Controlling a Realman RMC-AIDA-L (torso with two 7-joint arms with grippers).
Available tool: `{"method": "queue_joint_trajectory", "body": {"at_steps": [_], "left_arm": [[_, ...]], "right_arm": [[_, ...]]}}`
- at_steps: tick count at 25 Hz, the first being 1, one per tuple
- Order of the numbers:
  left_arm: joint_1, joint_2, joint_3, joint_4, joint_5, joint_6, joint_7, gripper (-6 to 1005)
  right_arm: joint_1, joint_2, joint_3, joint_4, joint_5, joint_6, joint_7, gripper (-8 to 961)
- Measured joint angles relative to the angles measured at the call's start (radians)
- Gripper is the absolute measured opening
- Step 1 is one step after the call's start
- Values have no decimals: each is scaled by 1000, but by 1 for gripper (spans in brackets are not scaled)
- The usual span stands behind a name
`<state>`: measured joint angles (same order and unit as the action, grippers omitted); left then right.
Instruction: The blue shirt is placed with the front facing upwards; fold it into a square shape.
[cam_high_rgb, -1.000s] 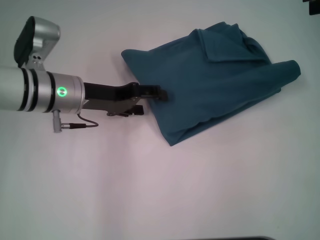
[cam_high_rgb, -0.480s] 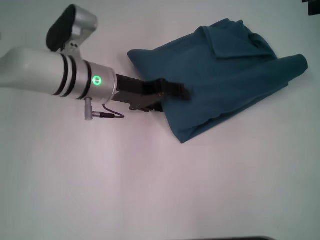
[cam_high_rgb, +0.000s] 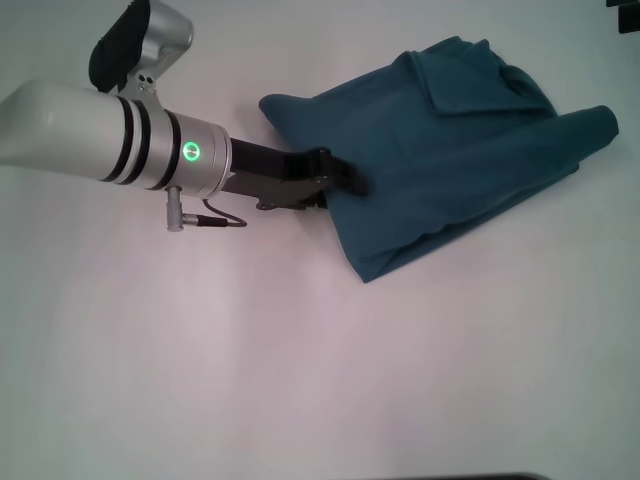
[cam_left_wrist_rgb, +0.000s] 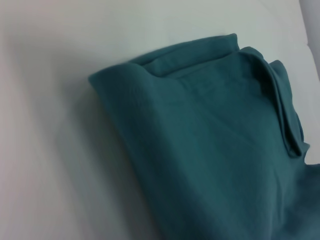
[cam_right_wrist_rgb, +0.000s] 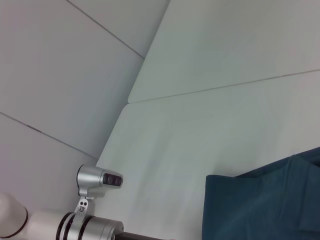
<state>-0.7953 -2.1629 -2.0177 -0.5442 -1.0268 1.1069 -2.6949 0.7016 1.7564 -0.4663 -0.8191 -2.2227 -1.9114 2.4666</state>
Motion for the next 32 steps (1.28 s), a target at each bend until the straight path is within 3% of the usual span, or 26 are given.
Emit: {"method": "queue_joint_trajectory", "body": {"at_steps": [3, 6, 11, 15, 20, 22, 26, 32], "left_arm": [[6, 0, -1, -14, -2, 11, 0, 601], [23, -1, -3, -59, -5, 63, 15, 361], [77, 28, -25, -132, -6, 230, 63, 217], [143, 71, -57, -187, 5, 320, 72, 186], [164, 166, -76, -192, 9, 337, 75, 165], [148, 191, -84, -190, 14, 323, 85, 161], [105, 214, -87, -172, 62, 310, 91, 153], [96, 211, -98, -159, 97, 309, 78, 144]], "right_arm": [[1, -1, -1, 0, 0, 1, 0, 825], [2, -1, 0, 0, 0, 1, 0, 825], [-1, -2, 0, 0, 0, 1, -2, 825], [-2, -1, -2, 6, 0, 2, -12, 826], [-4, 0, -5, 14, 0, 4, -17, 826], [-4, 3, -6, 14, 0, 5, -22, 826], [-3, 8, -8, 15, 0, 4, -24, 825], [-4, 10, -6, 15, 0, -2, -24, 825]]}}
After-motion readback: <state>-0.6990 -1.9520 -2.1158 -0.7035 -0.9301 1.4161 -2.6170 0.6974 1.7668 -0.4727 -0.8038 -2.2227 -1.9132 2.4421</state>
